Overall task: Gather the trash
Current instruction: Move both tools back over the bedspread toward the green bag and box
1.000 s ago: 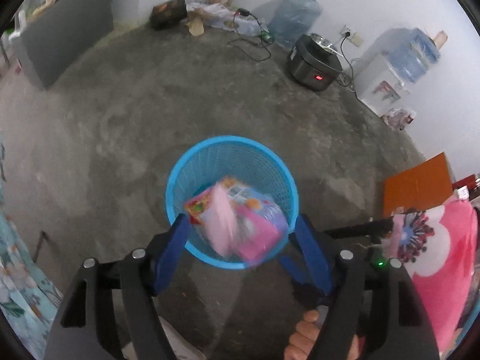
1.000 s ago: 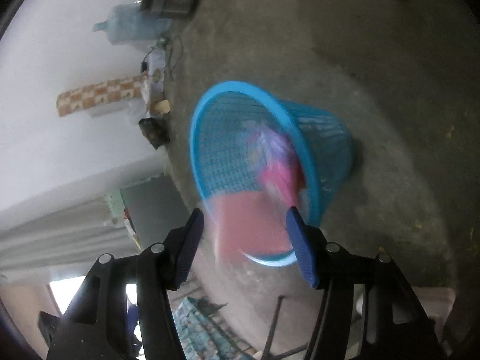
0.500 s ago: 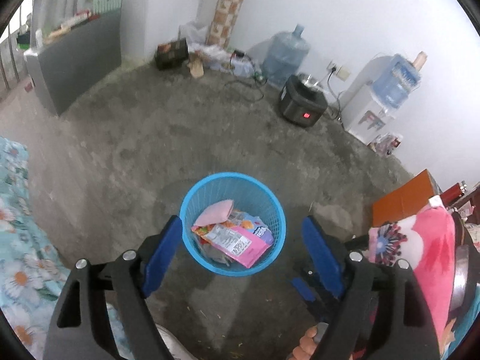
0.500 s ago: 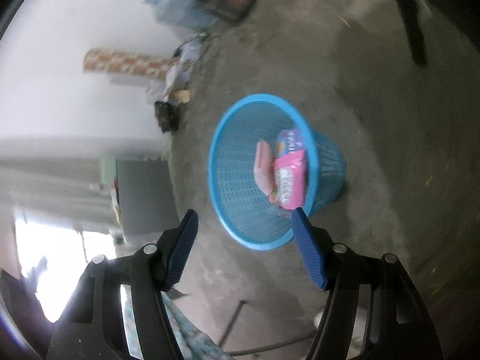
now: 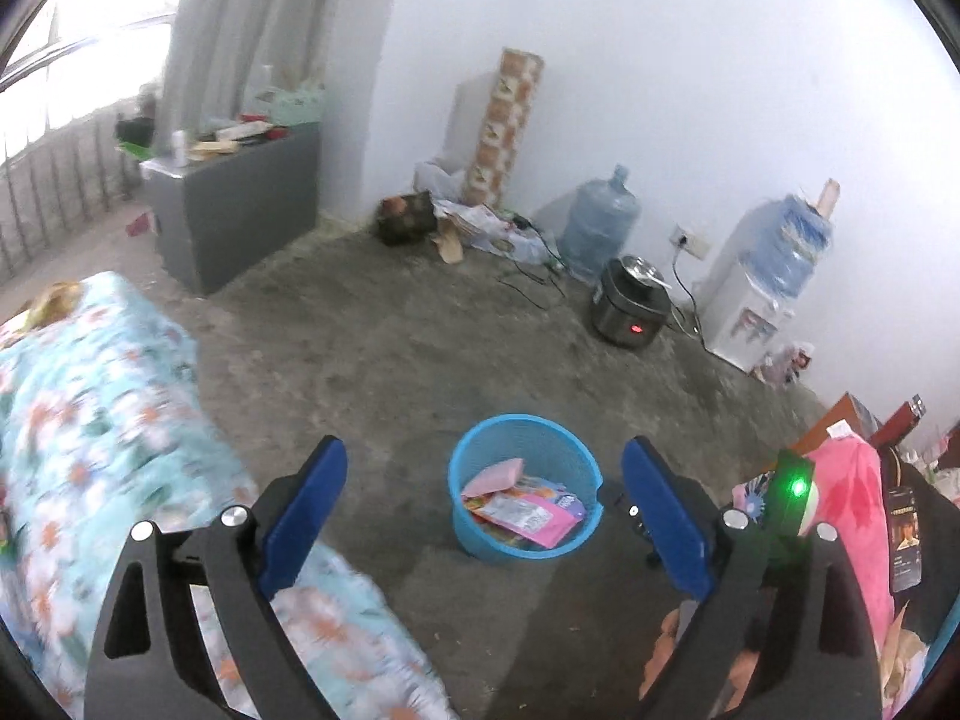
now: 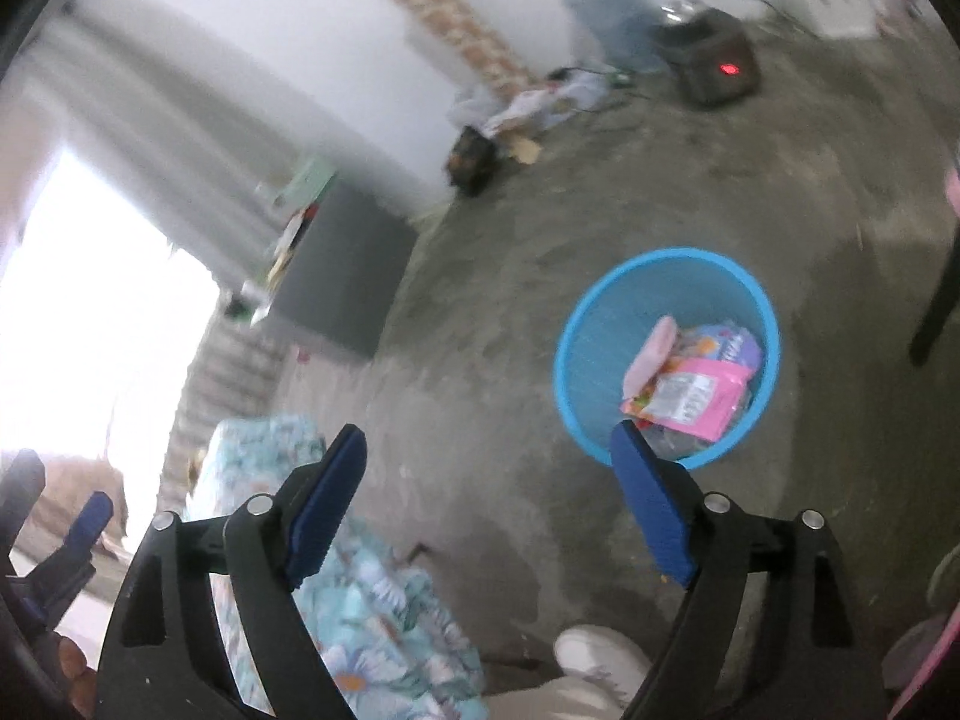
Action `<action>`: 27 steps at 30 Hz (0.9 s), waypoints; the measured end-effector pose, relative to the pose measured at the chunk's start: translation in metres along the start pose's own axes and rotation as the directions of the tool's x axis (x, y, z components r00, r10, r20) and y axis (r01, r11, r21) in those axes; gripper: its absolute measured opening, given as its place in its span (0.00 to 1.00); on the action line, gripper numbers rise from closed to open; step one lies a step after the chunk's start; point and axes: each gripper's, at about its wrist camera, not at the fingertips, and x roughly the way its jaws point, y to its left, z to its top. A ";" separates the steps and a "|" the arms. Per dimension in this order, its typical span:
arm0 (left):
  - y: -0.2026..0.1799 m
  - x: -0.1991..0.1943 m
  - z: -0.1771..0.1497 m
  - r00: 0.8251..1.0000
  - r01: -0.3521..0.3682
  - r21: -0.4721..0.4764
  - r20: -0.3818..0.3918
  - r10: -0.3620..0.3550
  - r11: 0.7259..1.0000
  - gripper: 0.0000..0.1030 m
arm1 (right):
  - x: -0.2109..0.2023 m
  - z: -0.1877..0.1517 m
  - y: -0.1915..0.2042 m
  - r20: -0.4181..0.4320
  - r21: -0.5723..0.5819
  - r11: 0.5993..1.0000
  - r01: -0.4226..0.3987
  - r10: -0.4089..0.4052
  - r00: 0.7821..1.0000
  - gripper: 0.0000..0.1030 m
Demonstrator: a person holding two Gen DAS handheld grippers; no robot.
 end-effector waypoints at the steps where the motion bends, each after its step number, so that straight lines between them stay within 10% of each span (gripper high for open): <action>1: 0.005 -0.006 -0.003 1.000 -0.009 -0.001 0.005 0.009 1.000 0.88 | 0.000 -0.001 0.007 -0.009 -0.023 1.000 -0.005 0.004 1.000 0.78; 14: 0.083 -0.116 -0.051 0.964 -0.257 -0.064 0.054 0.260 0.964 0.94 | -0.020 -0.022 0.078 -0.105 -0.236 0.970 -0.063 0.039 0.994 0.85; 27: 0.167 -0.239 -0.115 0.866 -0.453 -0.272 0.093 0.492 0.849 0.95 | -0.028 -0.062 0.161 -0.212 -0.408 0.888 -0.211 0.133 0.968 0.86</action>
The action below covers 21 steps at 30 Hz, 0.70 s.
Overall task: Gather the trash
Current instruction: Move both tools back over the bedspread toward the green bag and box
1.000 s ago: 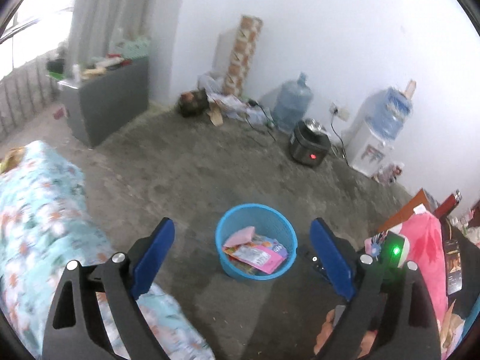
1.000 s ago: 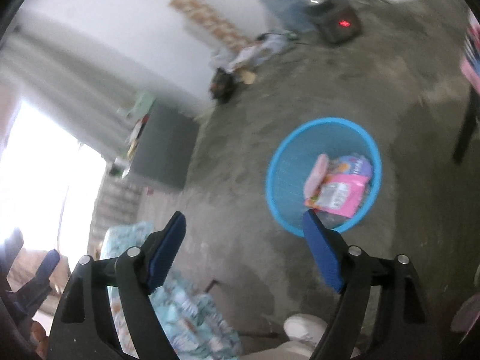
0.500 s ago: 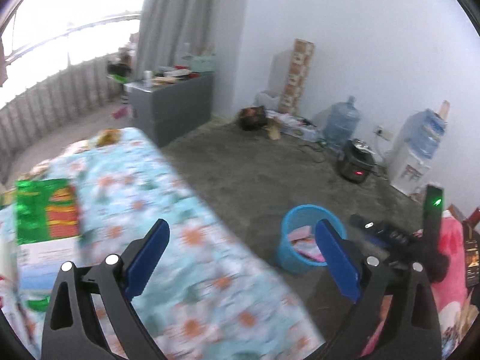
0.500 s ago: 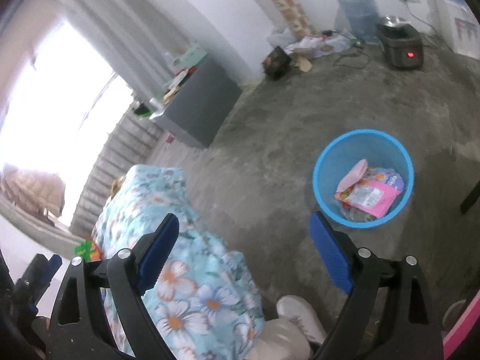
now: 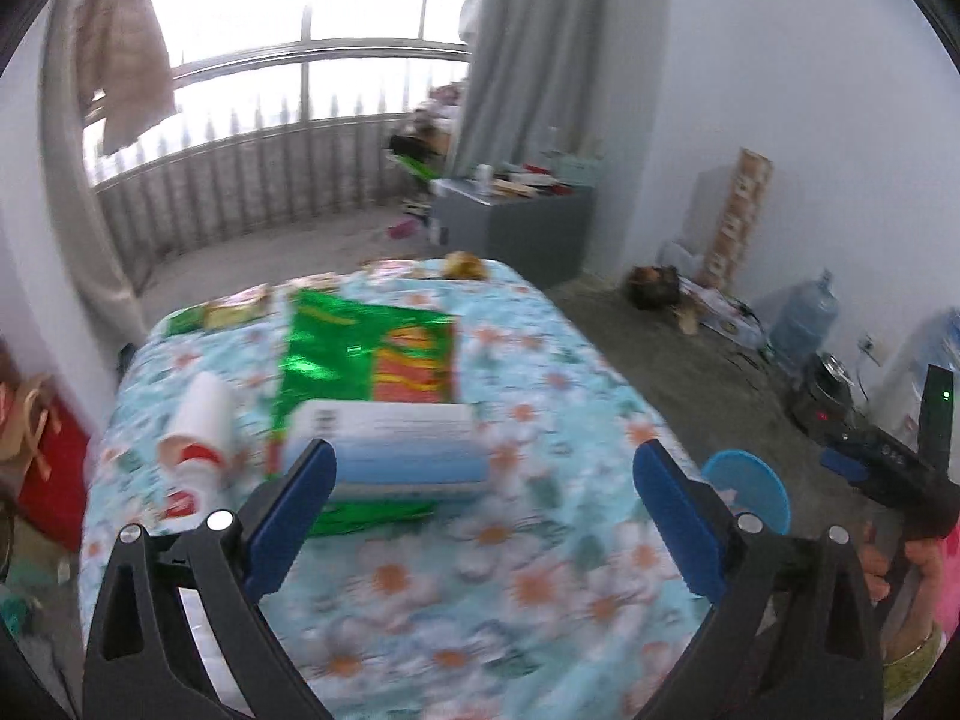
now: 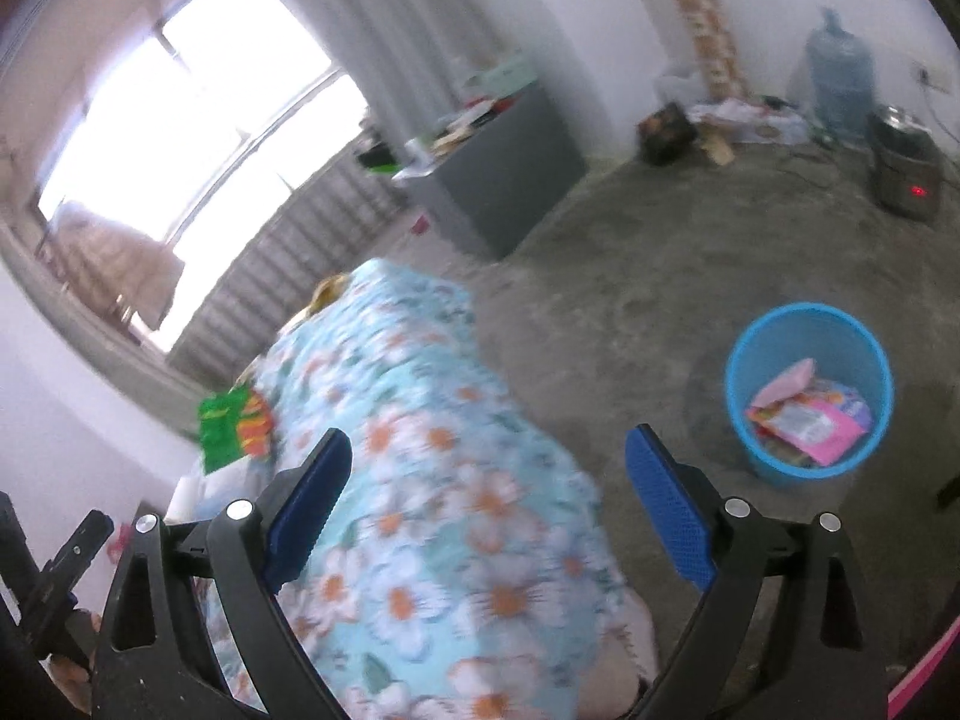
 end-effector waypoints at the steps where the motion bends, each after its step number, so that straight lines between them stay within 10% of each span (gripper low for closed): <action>1: 0.009 -0.003 -0.002 1.000 -0.010 -0.014 0.001 0.010 1.000 0.95 | 0.002 -0.001 0.008 -0.009 -0.010 1.000 -0.015 0.015 1.000 0.86; 15: 0.098 -0.023 -0.015 0.998 -0.047 -0.160 0.038 0.053 0.986 0.95 | 0.051 -0.022 0.119 -0.199 -0.167 0.953 -0.254 0.220 0.955 0.86; 21: 0.131 -0.035 -0.022 0.995 -0.076 -0.223 0.052 0.090 0.972 0.95 | 0.089 -0.032 0.200 -0.336 -0.429 0.809 -0.402 0.270 0.902 0.86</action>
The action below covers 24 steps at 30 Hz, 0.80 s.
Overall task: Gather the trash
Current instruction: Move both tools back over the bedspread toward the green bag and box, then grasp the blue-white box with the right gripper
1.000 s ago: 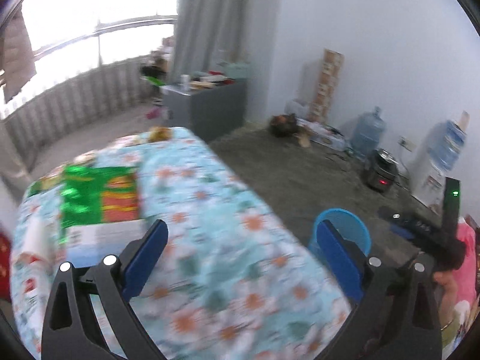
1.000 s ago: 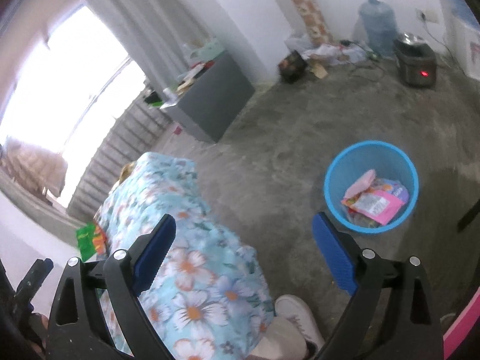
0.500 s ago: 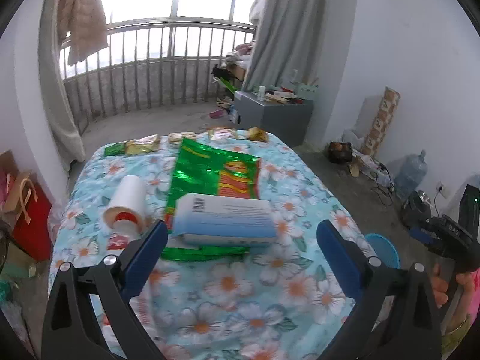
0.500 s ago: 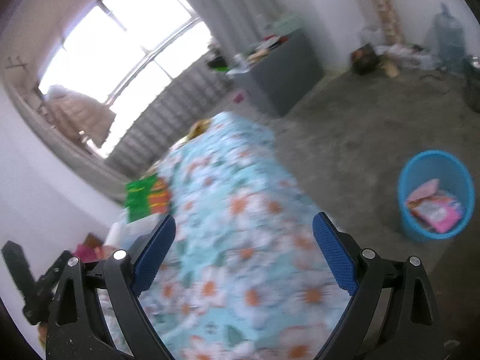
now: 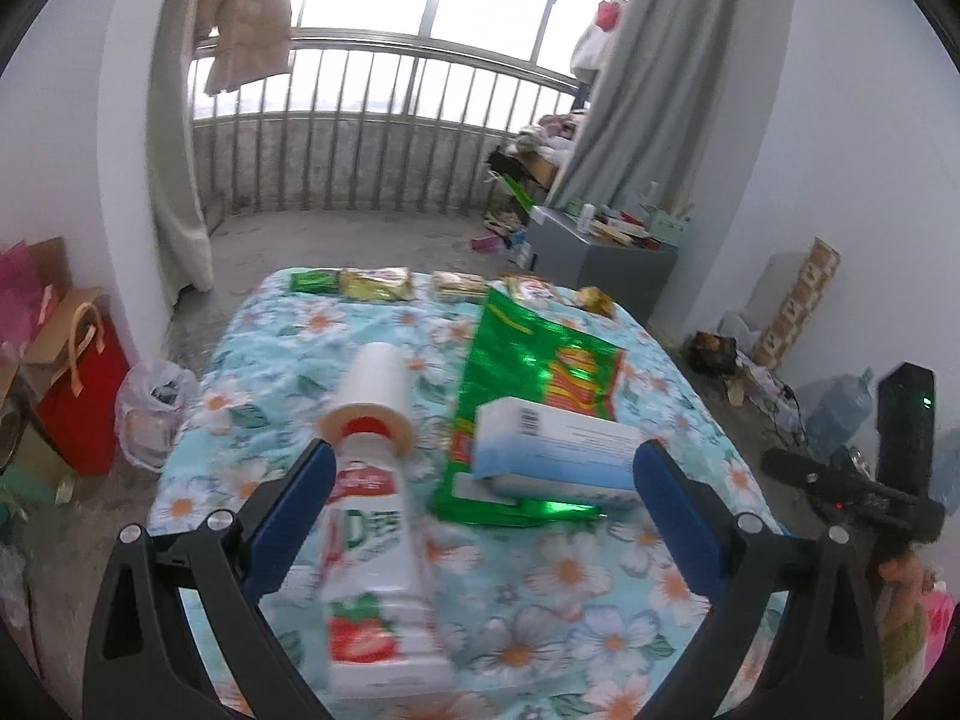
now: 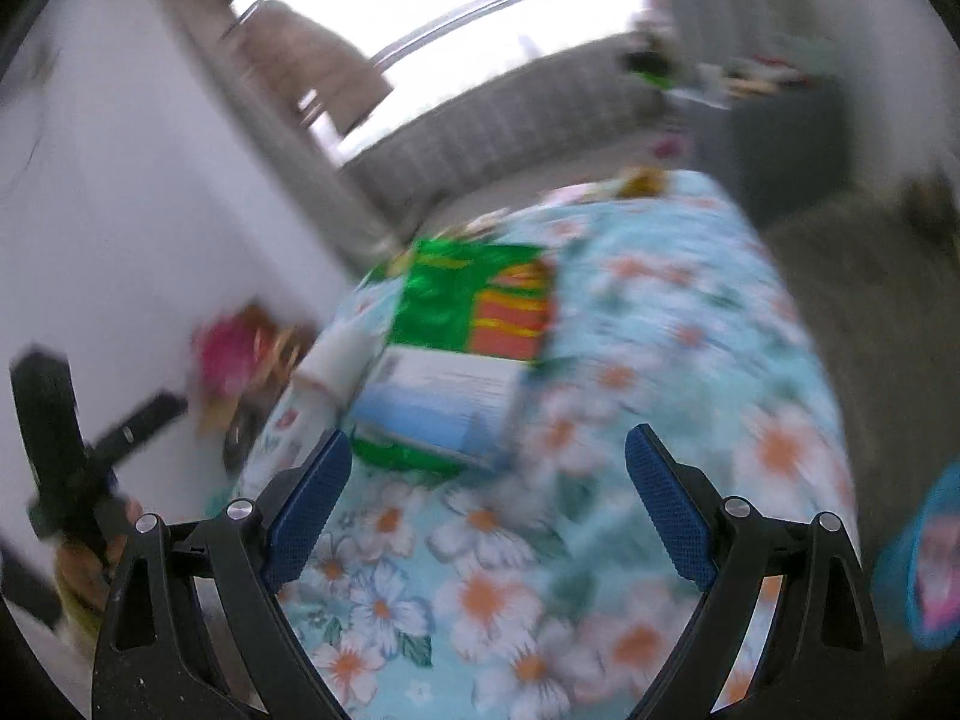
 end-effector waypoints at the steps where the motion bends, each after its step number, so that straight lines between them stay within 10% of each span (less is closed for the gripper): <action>1: 0.006 -0.002 0.000 1.000 -0.006 -0.009 0.003 0.006 1.000 0.95 | 0.010 0.004 0.008 -0.023 -0.043 0.999 -0.009 0.008 1.000 0.86; 11: 0.057 -0.014 0.001 0.998 -0.059 -0.093 0.004 0.059 0.994 0.95 | 0.120 0.030 0.067 -0.239 -0.427 0.902 -0.063 -0.045 0.970 0.91; 24: 0.084 -0.001 -0.002 0.998 -0.049 -0.172 -0.036 0.043 0.984 0.94 | 0.160 0.035 0.065 -0.393 -0.423 0.897 -0.130 -0.052 0.918 0.86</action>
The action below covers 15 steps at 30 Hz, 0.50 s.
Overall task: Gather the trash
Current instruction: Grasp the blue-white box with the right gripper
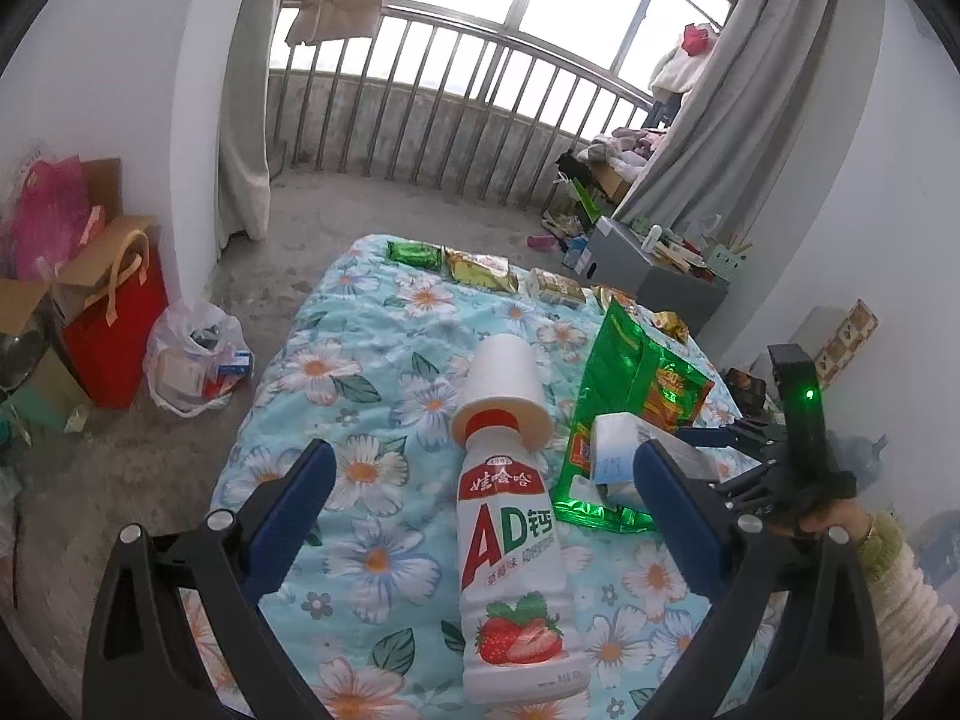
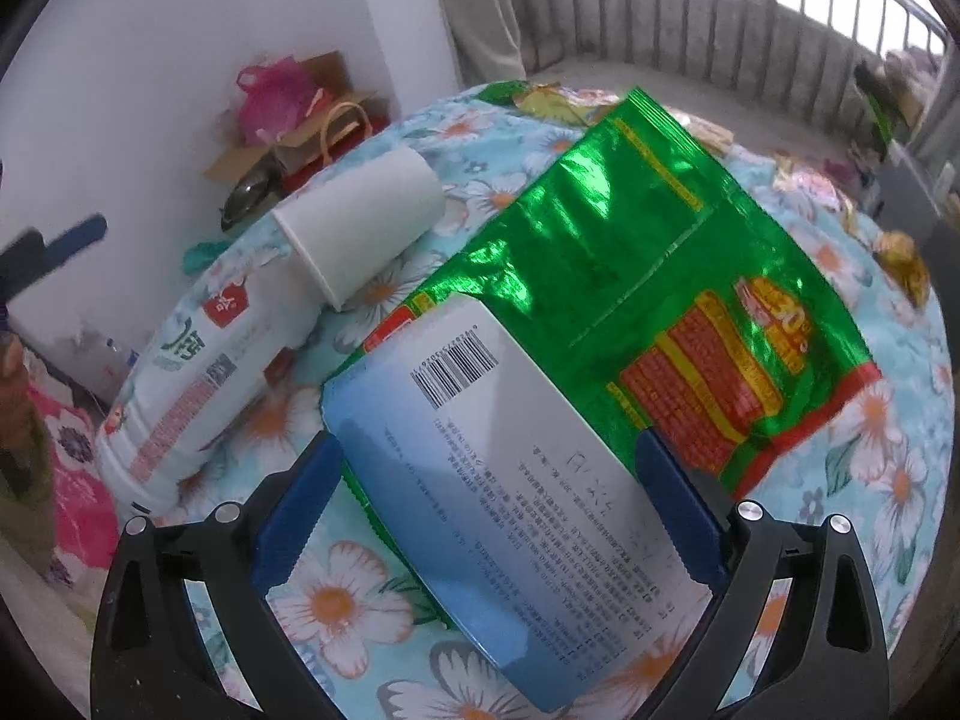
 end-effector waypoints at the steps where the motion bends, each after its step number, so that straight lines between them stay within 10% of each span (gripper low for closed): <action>1: 0.000 0.002 0.000 1.000 0.004 -0.002 -0.003 -0.004 1.000 0.95 | -0.002 0.000 -0.003 -0.009 0.032 0.999 0.002 -0.001 1.000 0.80; 15: -0.040 0.051 0.034 0.989 0.117 0.058 -0.097 -0.111 0.991 0.94 | -0.034 -0.069 -0.022 -0.066 0.430 0.902 0.034 -0.006 0.998 0.70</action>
